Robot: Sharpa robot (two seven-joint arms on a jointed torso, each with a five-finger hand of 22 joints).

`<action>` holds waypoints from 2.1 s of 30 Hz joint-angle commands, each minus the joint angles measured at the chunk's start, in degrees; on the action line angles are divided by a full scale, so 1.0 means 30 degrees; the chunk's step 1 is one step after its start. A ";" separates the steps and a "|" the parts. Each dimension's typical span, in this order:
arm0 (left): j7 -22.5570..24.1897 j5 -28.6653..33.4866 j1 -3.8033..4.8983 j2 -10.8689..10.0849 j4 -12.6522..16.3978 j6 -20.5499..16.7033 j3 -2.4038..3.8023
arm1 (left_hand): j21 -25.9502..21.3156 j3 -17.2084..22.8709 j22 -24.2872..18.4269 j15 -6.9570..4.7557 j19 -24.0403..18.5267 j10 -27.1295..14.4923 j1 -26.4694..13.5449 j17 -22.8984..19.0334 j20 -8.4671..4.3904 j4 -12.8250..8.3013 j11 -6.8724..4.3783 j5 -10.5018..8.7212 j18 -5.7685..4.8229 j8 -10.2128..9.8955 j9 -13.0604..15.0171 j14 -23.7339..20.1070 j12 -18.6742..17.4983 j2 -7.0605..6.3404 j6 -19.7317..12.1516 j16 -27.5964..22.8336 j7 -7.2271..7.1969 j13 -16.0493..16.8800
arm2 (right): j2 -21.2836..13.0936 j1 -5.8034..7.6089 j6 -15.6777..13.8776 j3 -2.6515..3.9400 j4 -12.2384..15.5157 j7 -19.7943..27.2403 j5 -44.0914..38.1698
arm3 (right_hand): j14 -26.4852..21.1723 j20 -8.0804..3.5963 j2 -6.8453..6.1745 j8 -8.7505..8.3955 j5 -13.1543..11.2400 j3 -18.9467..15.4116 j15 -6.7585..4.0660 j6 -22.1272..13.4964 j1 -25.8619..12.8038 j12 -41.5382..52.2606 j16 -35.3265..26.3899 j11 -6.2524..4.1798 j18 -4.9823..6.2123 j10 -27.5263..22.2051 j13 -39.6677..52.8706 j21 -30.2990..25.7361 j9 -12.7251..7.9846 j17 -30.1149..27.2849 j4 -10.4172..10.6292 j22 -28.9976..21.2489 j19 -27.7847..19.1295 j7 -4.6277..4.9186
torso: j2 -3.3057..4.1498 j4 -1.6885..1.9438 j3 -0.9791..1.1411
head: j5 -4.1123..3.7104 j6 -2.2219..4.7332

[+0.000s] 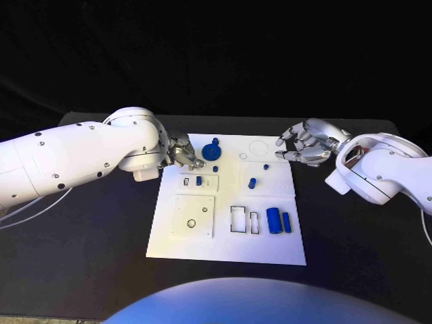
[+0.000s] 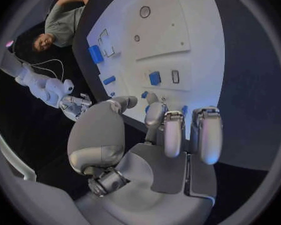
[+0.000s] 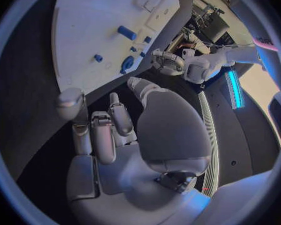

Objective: Assemble the parts on the task board

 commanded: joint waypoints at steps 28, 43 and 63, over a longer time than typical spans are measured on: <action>0.0408 -0.0406 0.1217 0.1953 -0.5984 0.2367 -0.0039 | -0.0288 -0.2867 0.4250 0.0632 0.1509 -0.1079 0.2439 0.5032 0.0620 0.0027 0.0848 -0.5229 -0.0295 -0.3822 -0.3497 0.2021 -0.0533 0.0963 -0.1018 0.0069 0.1081 -0.0936 | 0.0092 -0.0077 0.0060 -0.0001 -0.0079 0.0157 -0.0047 | 0.1664 -0.0011 -0.0065 0.0101 0.0025 0.0048 -0.0015 -0.0163 -0.0217 0.0011 -0.0092 -0.0050 0.0356 -0.0062 -0.0012 -0.0121 0.0023 0.3965 0.0170 -0.0048 -0.0147 0.0002 | 0.0067 -0.0011 -0.0050 | 0.0528 0.0037; 0.0931 -0.0186 0.0989 0.3058 -0.7744 0.3156 -0.0334 | -0.0352 -0.3692 0.4227 0.0727 0.1481 -0.1248 0.2023 0.5032 0.0714 0.0078 0.0950 -0.6807 -0.0280 -0.3905 -0.3916 0.2021 -0.0526 0.1107 -0.1091 0.0069 0.1173 -0.1026 | 0.0124 -0.0103 0.0060 0.0001 -0.0073 0.0174 -0.0052 | 0.1664 -0.0011 -0.0065 0.0101 0.0025 0.0048 -0.0015 -0.0163 -0.0217 0.0011 -0.0092 -0.0050 0.0356 -0.0062 -0.0012 -0.0121 0.0023 0.3965 0.0170 -0.0048 -0.0147 0.0002 | 0.0078 -0.0017 -0.0039 | 0.0493 0.0001; 0.0953 0.0620 0.0808 0.3418 -0.8201 0.4409 -0.0508 | -0.0419 -0.3713 0.4208 0.0699 0.1454 -0.1370 0.2704 0.5032 0.0709 0.0029 0.0894 -0.4661 -0.0265 -0.3567 -0.4128 0.2021 -0.0492 0.1690 -0.0788 0.0069 0.1098 -0.1090 | 0.0136 -0.0109 0.0096 0.0001 -0.0075 0.0158 -0.0054 | 0.1663 -0.0013 -0.0056 0.0127 0.0107 0.0088 -0.0019 -0.0180 -0.0161 0.0028 -0.0095 -0.0054 0.0357 -0.0048 0.0005 -0.0140 0.0025 0.3963 0.0184 -0.0048 -0.0143 0.0000 | 0.0048 -0.0012 -0.0011 | 0.0453 0.0001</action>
